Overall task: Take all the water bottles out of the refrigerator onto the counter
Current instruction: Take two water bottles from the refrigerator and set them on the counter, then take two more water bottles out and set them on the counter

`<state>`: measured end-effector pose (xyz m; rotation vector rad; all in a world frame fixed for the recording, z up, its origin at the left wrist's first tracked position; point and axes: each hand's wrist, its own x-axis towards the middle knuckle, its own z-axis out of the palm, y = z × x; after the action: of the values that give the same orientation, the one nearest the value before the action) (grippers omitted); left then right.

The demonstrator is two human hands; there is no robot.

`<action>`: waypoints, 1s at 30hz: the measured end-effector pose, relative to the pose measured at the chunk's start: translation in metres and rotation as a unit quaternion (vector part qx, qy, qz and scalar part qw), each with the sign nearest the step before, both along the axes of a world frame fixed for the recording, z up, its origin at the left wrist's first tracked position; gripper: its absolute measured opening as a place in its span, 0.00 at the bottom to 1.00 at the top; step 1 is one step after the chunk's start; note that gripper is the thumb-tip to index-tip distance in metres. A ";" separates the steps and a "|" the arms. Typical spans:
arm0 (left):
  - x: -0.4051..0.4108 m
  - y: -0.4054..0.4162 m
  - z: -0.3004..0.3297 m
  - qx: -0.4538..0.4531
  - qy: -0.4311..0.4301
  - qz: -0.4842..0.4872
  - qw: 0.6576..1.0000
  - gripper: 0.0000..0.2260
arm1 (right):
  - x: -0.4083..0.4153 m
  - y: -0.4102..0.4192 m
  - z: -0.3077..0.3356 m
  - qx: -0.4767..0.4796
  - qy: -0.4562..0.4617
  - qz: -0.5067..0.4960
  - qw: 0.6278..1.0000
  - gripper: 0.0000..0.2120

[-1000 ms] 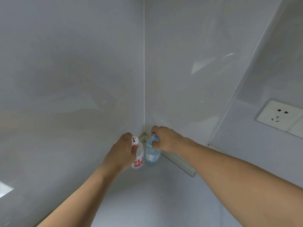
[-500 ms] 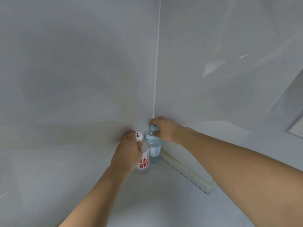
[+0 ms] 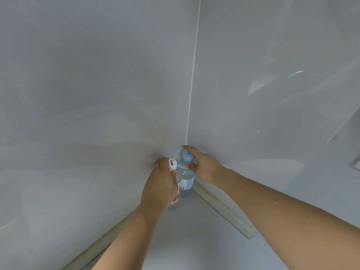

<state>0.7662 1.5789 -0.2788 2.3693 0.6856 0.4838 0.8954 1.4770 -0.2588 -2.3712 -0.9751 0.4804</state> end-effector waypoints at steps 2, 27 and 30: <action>0.000 -0.002 0.001 -0.001 0.004 0.012 1.000 0.15 | -0.006 -0.009 0.002 -0.020 0.000 0.002 1.000 0.35; -0.025 -0.175 -0.065 0.193 -0.006 -0.274 0.942 0.21 | -0.130 -0.263 -0.048 -0.115 -0.044 -0.211 0.970 0.27; -0.028 -0.217 -0.072 0.183 0.009 -0.324 0.928 0.21 | -0.142 -0.299 -0.047 -0.112 -0.032 -0.248 0.962 0.27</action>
<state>0.7378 1.3619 -0.3510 2.7546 -0.2272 0.3090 0.7532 1.1777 -0.3061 -2.7236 -0.3332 0.3308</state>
